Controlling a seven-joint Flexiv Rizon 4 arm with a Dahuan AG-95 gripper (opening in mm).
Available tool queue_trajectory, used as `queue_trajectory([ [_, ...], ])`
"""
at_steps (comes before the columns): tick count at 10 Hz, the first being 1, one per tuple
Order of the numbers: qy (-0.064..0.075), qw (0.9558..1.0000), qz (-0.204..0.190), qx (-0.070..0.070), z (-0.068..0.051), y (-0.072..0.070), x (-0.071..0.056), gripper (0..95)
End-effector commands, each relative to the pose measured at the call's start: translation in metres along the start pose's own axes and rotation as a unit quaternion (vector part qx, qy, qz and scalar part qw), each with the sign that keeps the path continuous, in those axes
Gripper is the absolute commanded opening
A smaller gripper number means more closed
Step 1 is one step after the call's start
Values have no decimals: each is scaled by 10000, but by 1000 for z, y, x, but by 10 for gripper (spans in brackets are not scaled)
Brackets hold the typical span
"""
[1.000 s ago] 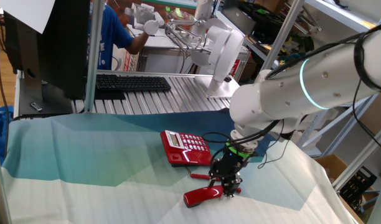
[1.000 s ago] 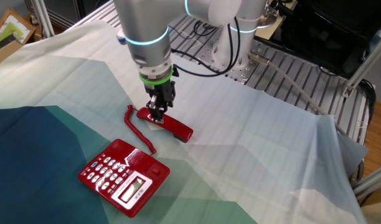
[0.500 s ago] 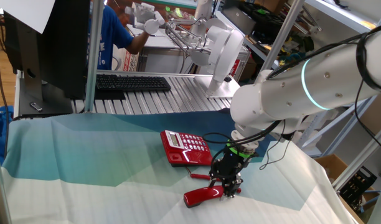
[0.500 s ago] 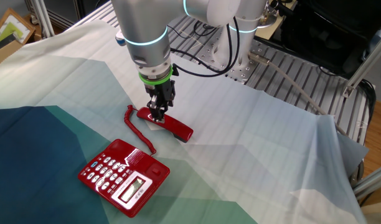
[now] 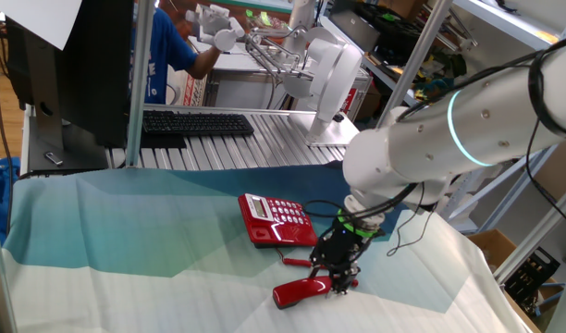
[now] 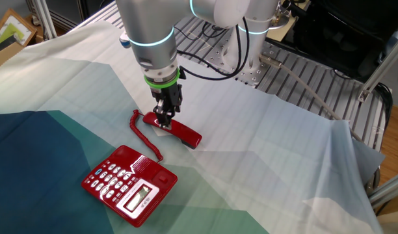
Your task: Place the handset of the telephone on the corresponding phone cradle
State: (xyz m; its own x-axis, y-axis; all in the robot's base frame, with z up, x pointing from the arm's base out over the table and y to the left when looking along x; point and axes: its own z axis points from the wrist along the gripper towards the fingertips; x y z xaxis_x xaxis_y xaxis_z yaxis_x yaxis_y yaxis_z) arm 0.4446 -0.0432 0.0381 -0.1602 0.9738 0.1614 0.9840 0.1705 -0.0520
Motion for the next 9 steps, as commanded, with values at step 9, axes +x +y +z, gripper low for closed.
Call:
queue_trajectory([
  [9,359,9988,321,-52,1,0,2,570],
])
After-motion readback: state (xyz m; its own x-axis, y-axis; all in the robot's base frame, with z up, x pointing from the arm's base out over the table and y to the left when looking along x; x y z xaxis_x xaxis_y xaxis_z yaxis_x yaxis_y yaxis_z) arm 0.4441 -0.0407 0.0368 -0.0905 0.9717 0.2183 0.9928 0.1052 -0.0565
